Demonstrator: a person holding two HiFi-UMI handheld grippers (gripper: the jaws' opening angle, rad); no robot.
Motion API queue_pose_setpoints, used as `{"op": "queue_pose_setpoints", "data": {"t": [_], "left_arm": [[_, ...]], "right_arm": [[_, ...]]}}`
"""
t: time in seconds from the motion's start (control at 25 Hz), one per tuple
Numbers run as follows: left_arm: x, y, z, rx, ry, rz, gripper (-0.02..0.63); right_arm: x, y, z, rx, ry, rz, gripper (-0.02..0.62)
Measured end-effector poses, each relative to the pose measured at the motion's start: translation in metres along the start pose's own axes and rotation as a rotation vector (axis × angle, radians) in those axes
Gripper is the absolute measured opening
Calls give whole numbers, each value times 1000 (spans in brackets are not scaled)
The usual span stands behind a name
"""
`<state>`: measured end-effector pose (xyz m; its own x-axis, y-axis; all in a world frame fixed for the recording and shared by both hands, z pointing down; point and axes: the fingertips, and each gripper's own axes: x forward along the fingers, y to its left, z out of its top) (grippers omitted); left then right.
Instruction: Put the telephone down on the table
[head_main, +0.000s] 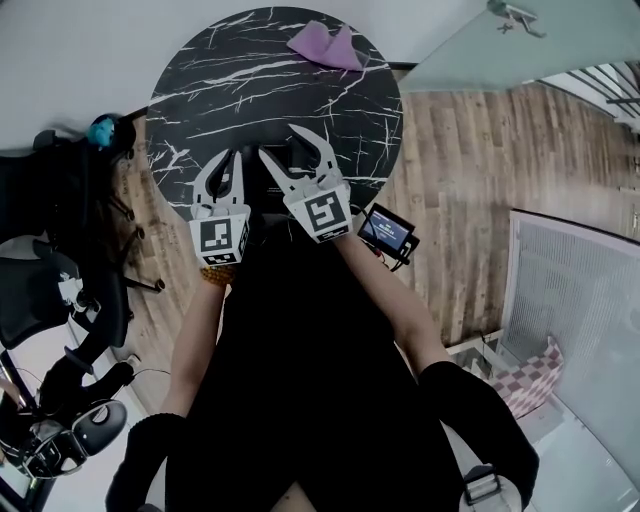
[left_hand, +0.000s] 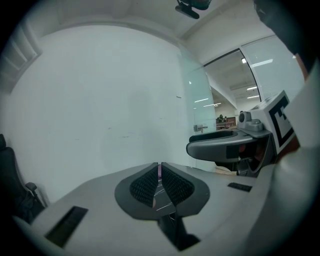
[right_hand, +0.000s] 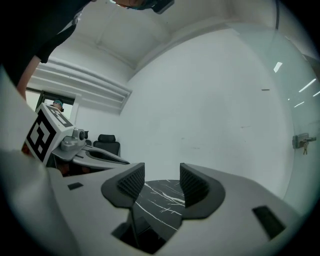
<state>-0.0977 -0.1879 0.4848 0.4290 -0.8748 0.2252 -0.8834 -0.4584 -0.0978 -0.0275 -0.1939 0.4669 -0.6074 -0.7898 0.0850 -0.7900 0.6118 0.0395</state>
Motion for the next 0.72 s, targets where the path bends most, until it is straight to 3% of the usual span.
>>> {"op": "queue_pose_setpoints", "data": {"t": [0.28, 0.48, 0.72], "left_arm": [[-1, 2, 30, 7, -54, 16, 28], [-2, 4, 38, 10, -67, 25, 28], [-8, -6, 40, -4, -93, -37, 28]], "right_arm": [[-2, 2, 33, -29, -87, -20, 212], [-4, 9, 43, -129, -79, -30, 152], [0, 13, 37, -141, -70, -46, 93]]}}
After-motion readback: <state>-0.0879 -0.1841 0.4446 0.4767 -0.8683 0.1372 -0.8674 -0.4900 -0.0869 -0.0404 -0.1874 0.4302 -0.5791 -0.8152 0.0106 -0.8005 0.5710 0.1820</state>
